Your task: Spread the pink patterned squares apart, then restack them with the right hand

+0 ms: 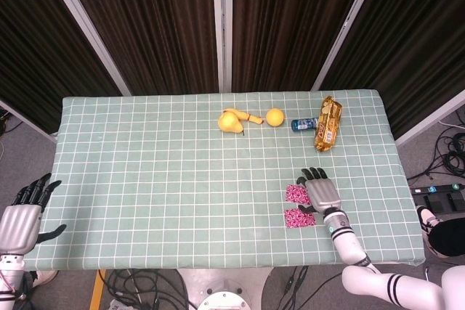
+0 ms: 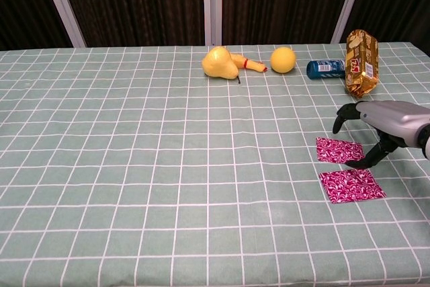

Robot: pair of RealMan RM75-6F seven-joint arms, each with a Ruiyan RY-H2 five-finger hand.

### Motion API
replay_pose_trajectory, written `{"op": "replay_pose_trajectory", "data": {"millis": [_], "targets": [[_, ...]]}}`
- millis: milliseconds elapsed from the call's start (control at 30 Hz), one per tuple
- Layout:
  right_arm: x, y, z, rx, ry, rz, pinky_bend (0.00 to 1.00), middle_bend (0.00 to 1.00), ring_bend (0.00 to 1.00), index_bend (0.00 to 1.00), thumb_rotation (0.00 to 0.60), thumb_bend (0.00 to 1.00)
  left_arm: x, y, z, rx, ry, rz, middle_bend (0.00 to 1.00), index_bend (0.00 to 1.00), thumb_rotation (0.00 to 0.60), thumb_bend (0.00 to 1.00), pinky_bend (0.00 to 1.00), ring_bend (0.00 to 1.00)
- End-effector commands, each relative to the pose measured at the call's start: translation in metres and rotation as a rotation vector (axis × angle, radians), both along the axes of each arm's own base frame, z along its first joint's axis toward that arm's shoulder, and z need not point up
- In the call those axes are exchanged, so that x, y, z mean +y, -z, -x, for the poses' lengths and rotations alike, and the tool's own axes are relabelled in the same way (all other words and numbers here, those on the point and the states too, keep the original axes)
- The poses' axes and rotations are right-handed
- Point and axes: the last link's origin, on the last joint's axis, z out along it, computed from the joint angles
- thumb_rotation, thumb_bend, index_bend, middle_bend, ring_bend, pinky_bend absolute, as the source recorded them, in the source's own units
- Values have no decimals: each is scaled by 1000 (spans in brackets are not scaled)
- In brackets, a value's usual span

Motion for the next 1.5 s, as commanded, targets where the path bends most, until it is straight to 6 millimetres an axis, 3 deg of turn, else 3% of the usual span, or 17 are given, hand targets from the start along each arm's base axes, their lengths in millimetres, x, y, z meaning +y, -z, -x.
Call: {"op": "replay_pose_trajectory", "data": {"millis": [33, 567, 1000, 1333, 1500], "targets": [[-2, 5, 0, 3, 4, -6, 0, 72, 0, 272, 515, 156, 0, 0, 0, 1, -1, 1, 155, 192, 600, 0, 174, 123], [-6, 9, 2, 16, 9, -5, 0, 73, 0, 280, 510, 154, 1, 0, 0, 1, -2, 2, 155, 192, 600, 0, 173, 123], [-7, 7, 2, 4, 4, 18, 0, 82, 0, 385, 552, 156, 0, 1, 1, -1, -4, 3, 155, 192, 600, 0, 173, 123], [-17, -13, -11, -9, -41, 42, 0, 82, 0, 384, 560, 155, 1, 0, 0, 0, -3, 0, 155, 192, 600, 0, 173, 123], [-4, -26, -19, -42, -64, -17, 0, 83, 0, 377, 552, 155, 0, -1, -1, 1, -6, -2, 155, 192, 600, 0, 173, 123]]}}
